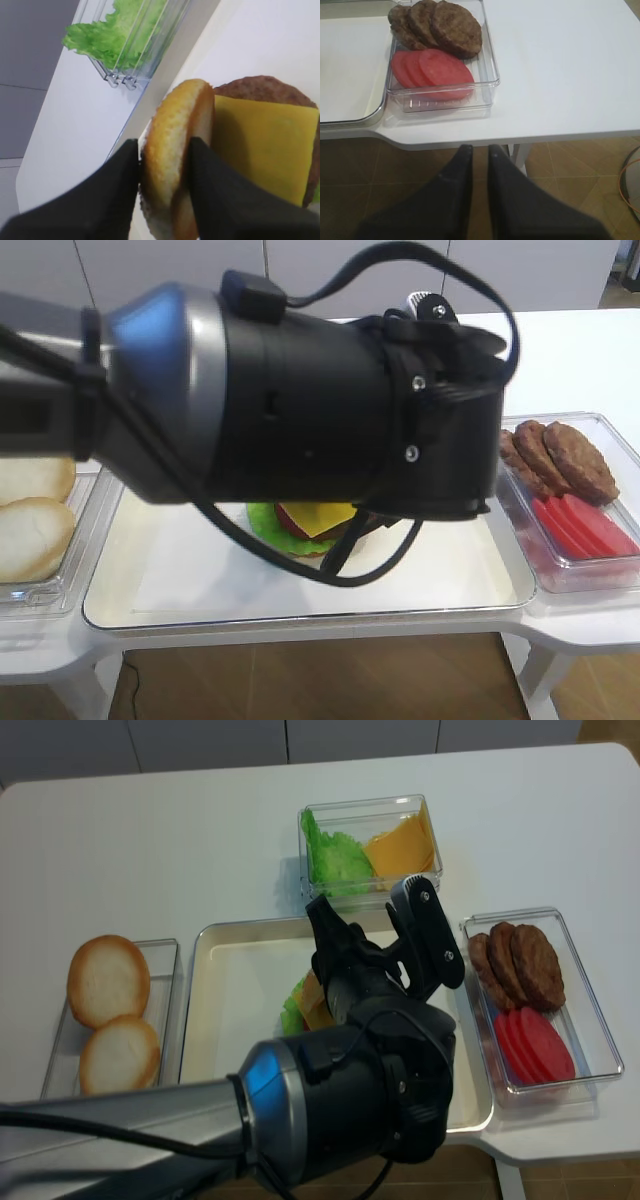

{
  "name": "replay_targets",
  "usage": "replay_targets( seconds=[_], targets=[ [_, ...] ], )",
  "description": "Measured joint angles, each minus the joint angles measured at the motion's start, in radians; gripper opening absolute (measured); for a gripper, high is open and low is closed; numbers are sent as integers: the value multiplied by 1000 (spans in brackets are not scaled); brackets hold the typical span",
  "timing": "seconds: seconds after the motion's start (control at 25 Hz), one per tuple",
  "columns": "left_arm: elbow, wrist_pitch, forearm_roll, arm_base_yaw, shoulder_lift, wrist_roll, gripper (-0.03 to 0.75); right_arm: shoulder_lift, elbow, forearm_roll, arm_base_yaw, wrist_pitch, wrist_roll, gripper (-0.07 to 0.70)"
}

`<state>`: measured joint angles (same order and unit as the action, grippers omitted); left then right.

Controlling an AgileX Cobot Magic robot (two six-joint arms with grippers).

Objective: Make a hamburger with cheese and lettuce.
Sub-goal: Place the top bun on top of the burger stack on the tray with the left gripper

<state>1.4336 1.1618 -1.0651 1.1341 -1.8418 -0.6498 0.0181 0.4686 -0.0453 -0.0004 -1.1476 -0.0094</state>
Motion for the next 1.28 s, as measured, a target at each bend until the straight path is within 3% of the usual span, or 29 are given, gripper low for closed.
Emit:
replay_targets(
  seconds=[0.68,1.0,1.28],
  targets=[
    [2,3,44,0,0,0,237,0,0,0,0,0,0,83],
    [2,-3,76,0,0,0,305,0,0,0,0,0,0,83],
    [2,-3,84,0,0,-2,315,0,0,0,0,0,0,83]
  ],
)
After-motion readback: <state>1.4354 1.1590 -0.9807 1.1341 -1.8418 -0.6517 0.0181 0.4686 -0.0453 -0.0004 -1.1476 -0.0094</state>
